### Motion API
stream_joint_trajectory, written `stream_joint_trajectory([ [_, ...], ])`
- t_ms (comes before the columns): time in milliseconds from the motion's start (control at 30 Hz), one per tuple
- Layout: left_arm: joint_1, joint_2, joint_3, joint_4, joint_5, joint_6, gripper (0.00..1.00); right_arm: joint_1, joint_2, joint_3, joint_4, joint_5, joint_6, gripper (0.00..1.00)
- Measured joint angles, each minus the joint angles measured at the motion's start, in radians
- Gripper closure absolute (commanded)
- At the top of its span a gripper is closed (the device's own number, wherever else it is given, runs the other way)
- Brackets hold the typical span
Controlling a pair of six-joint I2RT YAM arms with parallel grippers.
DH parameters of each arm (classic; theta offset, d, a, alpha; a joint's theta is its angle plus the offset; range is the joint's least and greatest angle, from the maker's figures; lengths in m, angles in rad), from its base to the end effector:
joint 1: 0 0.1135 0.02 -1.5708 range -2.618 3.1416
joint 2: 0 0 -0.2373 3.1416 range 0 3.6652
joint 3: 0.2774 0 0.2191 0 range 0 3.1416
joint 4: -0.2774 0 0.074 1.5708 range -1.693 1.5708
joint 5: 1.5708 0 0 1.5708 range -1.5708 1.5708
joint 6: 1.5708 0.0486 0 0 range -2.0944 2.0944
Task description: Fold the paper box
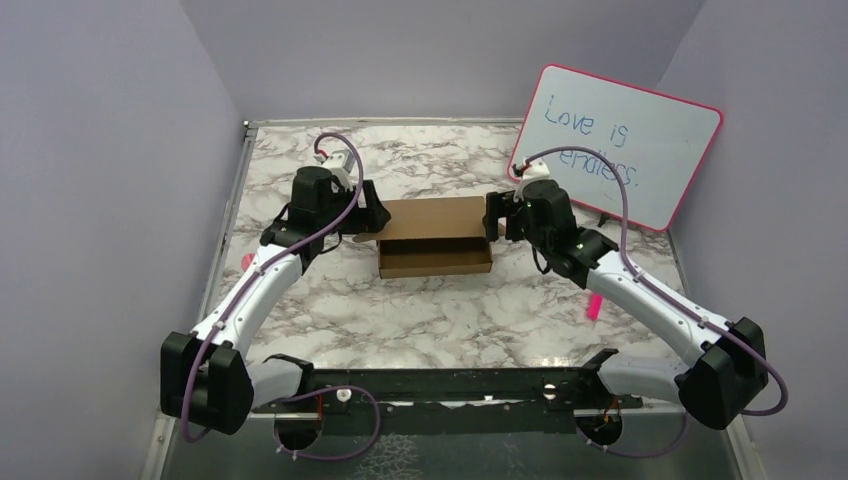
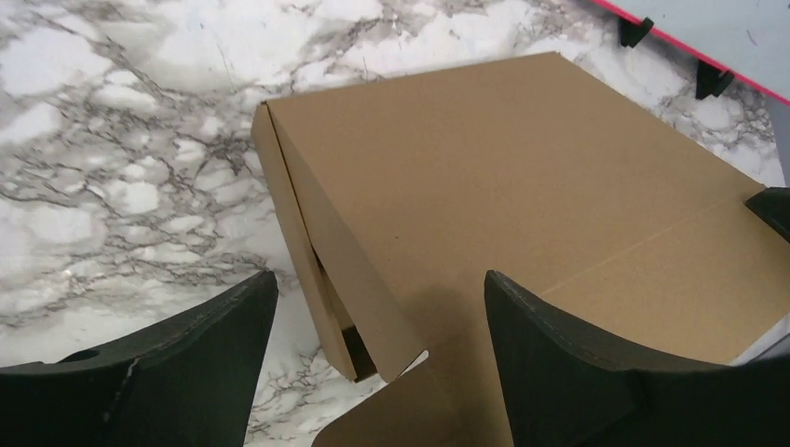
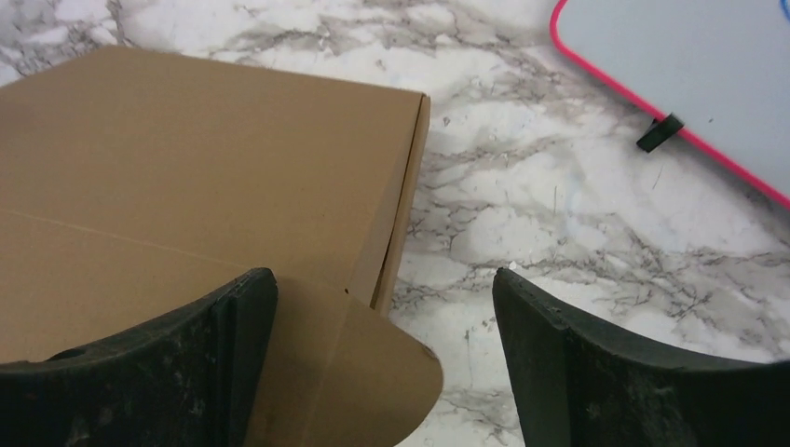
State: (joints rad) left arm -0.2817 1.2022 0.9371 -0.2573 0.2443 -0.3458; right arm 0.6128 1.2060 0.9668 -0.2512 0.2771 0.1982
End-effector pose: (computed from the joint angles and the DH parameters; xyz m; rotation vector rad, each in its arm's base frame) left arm 0.2451 -0.0832 0.2771 0.0830 2.1380 -0.6300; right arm 0.2210 0.1391 0.2867 -0.2530 2.0324 0.2213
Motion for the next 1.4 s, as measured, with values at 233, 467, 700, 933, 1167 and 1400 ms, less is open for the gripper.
stream_joint_trajectory([
  [233,0.000,-0.031,-0.139,0.031,0.037,-0.042,0.22,0.000,-0.029,-0.163,0.078,-0.040,0.067,0.14],
  [467,0.000,-0.037,-0.257,0.089,0.047,-0.094,0.23,0.000,-0.021,-0.234,0.143,-0.061,0.098,0.16],
  [700,0.000,-0.002,-0.285,0.145,0.046,-0.122,0.25,0.000,0.021,-0.286,0.201,-0.077,0.119,0.18],
  [933,0.000,0.027,-0.317,0.166,0.043,-0.140,0.25,0.000,0.046,-0.306,0.220,-0.087,0.130,0.19],
  [1167,0.000,0.027,-0.345,0.168,0.027,-0.155,0.26,0.000,0.050,-0.319,0.254,-0.092,0.137,0.21],
  [1400,0.000,0.048,-0.369,0.194,0.011,-0.180,0.28,0.000,0.086,-0.360,0.309,-0.092,0.172,0.22],
])
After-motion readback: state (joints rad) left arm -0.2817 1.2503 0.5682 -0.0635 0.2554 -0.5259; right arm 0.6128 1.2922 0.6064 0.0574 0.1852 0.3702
